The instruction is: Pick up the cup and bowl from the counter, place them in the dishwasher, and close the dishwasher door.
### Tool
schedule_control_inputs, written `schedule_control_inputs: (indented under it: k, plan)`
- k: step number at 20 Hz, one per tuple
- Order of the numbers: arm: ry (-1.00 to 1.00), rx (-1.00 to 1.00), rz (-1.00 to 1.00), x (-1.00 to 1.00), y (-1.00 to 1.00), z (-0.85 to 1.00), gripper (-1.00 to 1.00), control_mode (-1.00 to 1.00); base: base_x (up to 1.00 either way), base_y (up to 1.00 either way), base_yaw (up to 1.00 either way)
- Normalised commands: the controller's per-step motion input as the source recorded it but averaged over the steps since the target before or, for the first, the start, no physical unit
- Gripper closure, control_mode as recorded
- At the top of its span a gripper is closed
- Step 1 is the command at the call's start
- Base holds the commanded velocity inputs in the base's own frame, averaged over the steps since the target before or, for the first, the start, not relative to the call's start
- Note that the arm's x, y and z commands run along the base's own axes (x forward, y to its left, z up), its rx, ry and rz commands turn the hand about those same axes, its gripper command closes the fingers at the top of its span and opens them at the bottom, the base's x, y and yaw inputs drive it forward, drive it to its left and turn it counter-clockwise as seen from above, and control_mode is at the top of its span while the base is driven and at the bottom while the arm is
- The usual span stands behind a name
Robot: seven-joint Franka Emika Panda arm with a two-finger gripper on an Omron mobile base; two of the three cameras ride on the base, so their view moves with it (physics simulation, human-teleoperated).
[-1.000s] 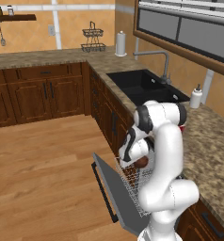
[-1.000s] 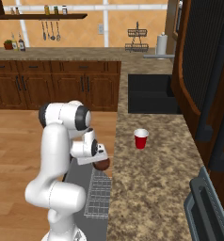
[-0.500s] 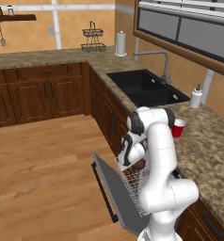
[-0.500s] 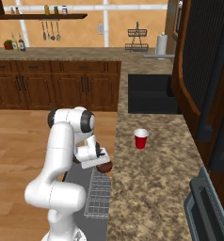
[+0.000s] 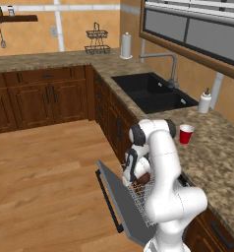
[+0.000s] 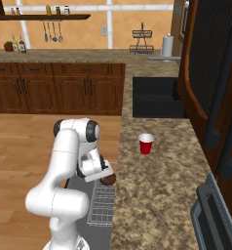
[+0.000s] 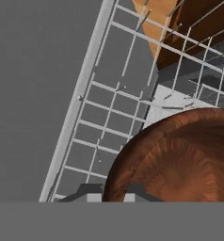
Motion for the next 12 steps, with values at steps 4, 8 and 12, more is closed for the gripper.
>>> schedule_control_inputs:
  k: [4, 8, 12]
  plan:
    - [-0.02, 0.05, 0.0, 0.08, 0.0, -0.25, 1.0, -1.0, 0.0, 0.0, 0.0]
    - [0.0, 0.03, 0.0, 0.12, 0.0, -0.21, 1.0, -1.0, 0.0, 0.0, 0.0]
    - [0.0, 0.0, 0.02, 0.19, 0.0, -0.35, 1.0, -1.0, 0.0, 0.0, 0.0]
